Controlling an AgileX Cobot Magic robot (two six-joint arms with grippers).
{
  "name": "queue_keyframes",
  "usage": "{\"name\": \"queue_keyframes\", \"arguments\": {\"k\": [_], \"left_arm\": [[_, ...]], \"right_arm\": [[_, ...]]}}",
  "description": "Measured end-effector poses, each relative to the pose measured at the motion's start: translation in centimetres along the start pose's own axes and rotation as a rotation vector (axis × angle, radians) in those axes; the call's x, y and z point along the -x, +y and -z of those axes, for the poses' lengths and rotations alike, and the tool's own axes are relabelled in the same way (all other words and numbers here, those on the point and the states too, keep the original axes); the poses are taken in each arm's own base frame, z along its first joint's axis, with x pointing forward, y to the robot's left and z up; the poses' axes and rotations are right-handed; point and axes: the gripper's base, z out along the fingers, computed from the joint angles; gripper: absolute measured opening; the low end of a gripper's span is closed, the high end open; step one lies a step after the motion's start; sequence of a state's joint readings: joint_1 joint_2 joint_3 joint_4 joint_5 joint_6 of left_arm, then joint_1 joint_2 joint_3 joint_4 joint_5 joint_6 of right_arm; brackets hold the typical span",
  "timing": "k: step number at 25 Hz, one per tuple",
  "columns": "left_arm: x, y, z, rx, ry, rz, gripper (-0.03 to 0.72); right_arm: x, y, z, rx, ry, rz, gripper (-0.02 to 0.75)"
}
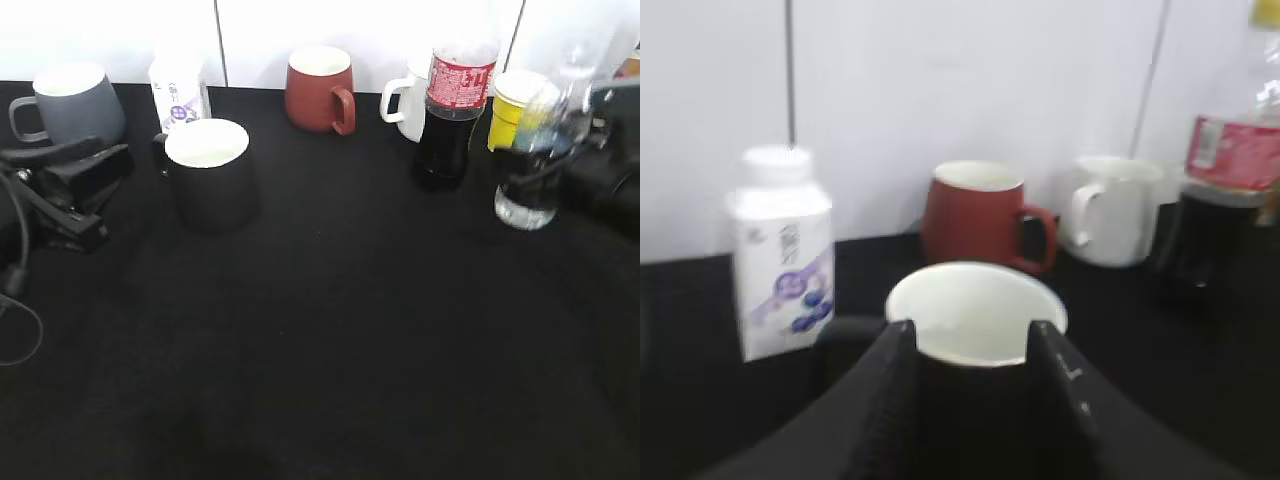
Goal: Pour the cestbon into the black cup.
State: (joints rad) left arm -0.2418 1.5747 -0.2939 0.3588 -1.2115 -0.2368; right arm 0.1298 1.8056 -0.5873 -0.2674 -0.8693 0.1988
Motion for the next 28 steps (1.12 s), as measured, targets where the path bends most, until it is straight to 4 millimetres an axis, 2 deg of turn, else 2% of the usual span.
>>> {"name": "queue_keyframes", "arguments": {"k": [4,8,9,11,12,17,23,25,28], "left_arm": [[0.1,-0.3,0.0,-0.03,0.001,-0.013,0.283],[0.0,-0.4,0.0,-0.037,0.003,-0.015,0.283],[0.0,-0.4,0.0,-0.037,0.003,-0.015,0.283],[0.0,-0.4,0.0,-0.037,0.003,-0.015,0.283],[0.0,-0.4,0.0,-0.037,0.003,-0.015,0.283],[-0.2,-0.3,0.0,-0.036,0.029,-0.016,0.283],[-2.0,0.5,-0.2,0.062,0.3,0.157,0.283],[-0.8,0.4,-0.4,0.122,0.424,0.128,0.269],[3.5,-0.6,0.1,0.219,0.543,0.052,0.246]], "right_arm": [[-1.1,-0.1,-0.5,0.004,0.01,0.028,0.475],[-1.4,-0.1,-0.7,0.009,-0.007,0.035,0.475],[-1.4,-0.1,-0.7,0.011,-0.007,0.036,0.497],[-1.5,0.0,-0.6,0.014,0.016,0.04,0.612],[-1.4,0.0,-0.5,0.01,0.036,0.041,0.639],[-1.6,0.5,2.8,-0.004,0.104,0.043,0.65],[0.4,0.3,6.8,-0.101,0.341,0.092,0.632],[1.4,-0.1,7.2,-0.144,0.446,0.111,0.619],[4.6,-0.8,6.4,-0.231,0.564,0.004,0.595]]}}
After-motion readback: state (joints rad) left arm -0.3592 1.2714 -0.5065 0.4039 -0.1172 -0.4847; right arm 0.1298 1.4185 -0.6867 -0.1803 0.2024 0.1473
